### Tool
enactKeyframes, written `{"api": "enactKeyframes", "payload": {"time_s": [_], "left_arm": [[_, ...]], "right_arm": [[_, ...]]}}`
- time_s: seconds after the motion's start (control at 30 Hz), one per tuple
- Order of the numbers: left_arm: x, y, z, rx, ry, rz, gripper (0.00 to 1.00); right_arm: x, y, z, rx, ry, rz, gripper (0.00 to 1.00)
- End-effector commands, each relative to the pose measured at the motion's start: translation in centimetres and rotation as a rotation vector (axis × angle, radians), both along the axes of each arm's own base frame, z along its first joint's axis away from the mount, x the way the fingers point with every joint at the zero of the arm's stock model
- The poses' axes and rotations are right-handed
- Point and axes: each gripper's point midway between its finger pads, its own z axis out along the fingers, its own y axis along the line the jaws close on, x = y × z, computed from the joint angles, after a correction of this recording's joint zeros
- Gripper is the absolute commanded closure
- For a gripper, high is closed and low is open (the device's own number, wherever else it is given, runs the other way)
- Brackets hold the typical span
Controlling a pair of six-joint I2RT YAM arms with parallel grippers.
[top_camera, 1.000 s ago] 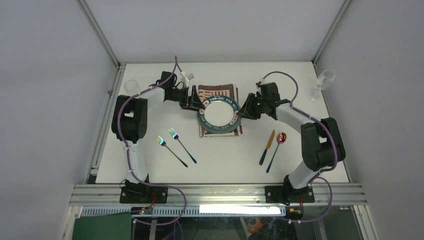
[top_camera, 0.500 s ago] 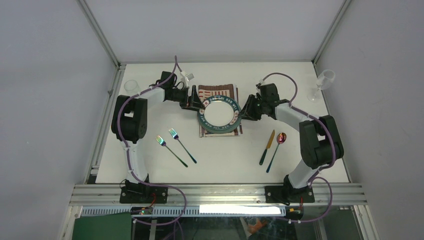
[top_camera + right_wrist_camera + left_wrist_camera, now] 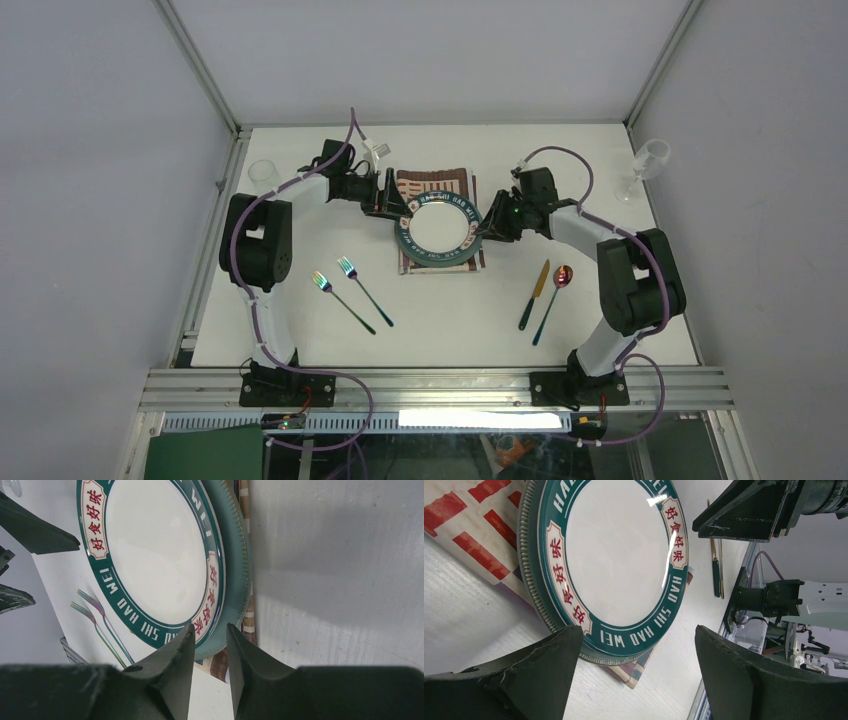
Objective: Set the dinner table for one person
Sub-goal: Pick up the plate from the napkin.
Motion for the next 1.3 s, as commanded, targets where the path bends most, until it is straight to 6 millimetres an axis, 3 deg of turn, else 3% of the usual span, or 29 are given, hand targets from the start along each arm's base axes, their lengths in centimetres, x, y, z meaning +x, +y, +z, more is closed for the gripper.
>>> {"api": "enactKeyframes", "payload": {"time_s": [0.0,0.33,1.27], "left_arm": [[-0.3,-0.6,1.1,-0.044,0.006,-0.026,0.14],[-0.2,-0.6,0.2,-0.034,0.019,-0.023,0.14],[-0.2,0.0,-1.7,-0.024,0.066,-0.011,0.14]], "right_arm": [[1.9,0.5,2.3,0.03,-0.088,0.009,0.68],[2.0,0.6,2.2,0.028,-0.085,0.01,0.68],[3.1,1.9,-0.9,0.066,-0.009,0.04,0.71]]}}
